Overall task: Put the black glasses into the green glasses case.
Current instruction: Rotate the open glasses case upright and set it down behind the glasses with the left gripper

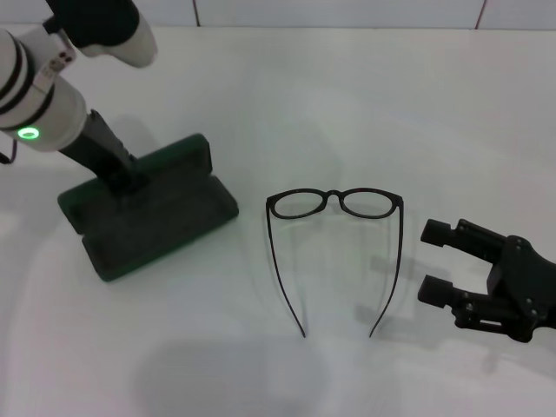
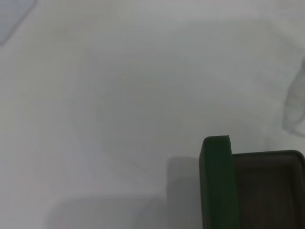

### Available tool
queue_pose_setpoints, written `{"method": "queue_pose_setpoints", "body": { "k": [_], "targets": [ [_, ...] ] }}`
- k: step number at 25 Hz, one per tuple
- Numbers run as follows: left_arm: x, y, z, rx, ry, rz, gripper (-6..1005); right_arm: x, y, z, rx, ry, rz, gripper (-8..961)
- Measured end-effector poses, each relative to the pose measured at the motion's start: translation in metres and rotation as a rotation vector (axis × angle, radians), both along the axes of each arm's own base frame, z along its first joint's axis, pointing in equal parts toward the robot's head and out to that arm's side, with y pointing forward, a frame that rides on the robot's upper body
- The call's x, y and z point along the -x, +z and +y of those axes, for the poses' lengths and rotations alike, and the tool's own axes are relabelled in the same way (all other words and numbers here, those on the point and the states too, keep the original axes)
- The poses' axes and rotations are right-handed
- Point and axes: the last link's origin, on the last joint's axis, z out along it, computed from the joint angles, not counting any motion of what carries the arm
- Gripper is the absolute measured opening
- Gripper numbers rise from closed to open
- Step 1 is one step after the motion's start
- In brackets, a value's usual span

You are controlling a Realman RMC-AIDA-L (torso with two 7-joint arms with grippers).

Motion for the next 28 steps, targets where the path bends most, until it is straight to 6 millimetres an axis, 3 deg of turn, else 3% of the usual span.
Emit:
{"method": "queue_pose_setpoints", "body": {
  "k": [6, 11, 18, 24, 28],
  "targets": [
    [-0.021, 0.018, 0.002, -0.079, -0.085, -0.004, 195, 0.000, 0.001, -0.005, 0.004, 0.009, 0.016, 837],
    [-0.059, 0.023, 0.004, -0.118, -0.272, 0.004, 195, -0.001, 0.002, -0.008, 0.000, 0.013, 0.024, 835],
    [-0.109, -0.038, 0.000, 0.046, -0.571, 0.064, 194, 0.002, -0.002, -0.010, 0.011, 0.019, 0.033, 832],
    [-0.126, -0.081, 0.016, 0.101, -0.689, 0.087, 195, -0.001, -0.005, -0.017, 0.010, 0.009, 0.035, 830],
    [-0.129, -0.091, 0.025, 0.102, -0.707, 0.093, 194, -0.004, -0.006, -0.021, 0.002, -0.006, 0.038, 829]
  ]
}}
